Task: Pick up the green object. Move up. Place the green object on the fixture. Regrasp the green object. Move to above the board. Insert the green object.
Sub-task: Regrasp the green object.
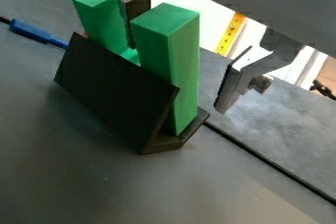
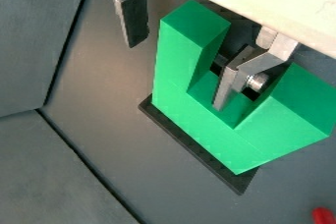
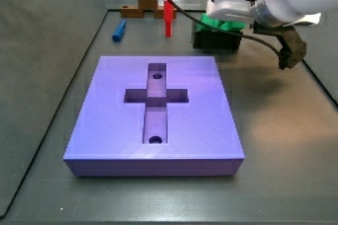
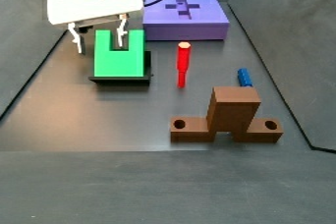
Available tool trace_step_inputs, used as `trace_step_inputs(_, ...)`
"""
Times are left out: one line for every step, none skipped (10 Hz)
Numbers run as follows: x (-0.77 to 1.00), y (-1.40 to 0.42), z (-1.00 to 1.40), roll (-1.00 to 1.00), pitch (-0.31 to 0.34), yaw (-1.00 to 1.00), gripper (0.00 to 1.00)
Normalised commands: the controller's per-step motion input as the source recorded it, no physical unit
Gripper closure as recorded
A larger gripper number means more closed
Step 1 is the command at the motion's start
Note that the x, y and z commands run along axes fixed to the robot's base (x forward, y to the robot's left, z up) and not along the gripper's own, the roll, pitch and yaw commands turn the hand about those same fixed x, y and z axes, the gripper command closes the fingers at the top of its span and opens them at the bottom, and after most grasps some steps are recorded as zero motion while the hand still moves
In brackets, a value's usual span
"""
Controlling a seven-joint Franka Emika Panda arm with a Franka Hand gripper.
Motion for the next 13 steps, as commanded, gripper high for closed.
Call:
trace_step_inputs(0.00,0.00,0.00,0.00,0.000,0.00,1.00)
trace_step_inputs(0.00,0.00,0.00,0.00,0.000,0.00,1.00)
trace_step_inputs(0.00,0.00,0.00,0.00,0.000,0.00,1.00)
trace_step_inputs(0.00,0.00,0.00,0.00,0.000,0.00,1.00)
trace_step_inputs(0.00,0.00,0.00,0.00,0.000,0.00,1.00)
trace_step_inputs(0.00,0.00,0.00,0.00,0.000,0.00,1.00)
trace_step_inputs(0.00,0.00,0.00,0.00,0.000,0.00,1.00)
trace_step_inputs(0.00,0.00,0.00,0.00,0.000,0.00,1.00)
trace_step_inputs(0.00,0.00,0.00,0.00,0.000,0.00,1.00)
trace_step_inputs(0.00,0.00,0.00,0.00,0.000,0.00,1.00)
trace_step_inputs(0.00,0.00,0.00,0.00,0.000,0.00,1.00)
trace_step_inputs(0.00,0.00,0.00,0.00,0.000,0.00,1.00)
trace_step_inputs(0.00,0.00,0.00,0.00,0.000,0.00,1.00)
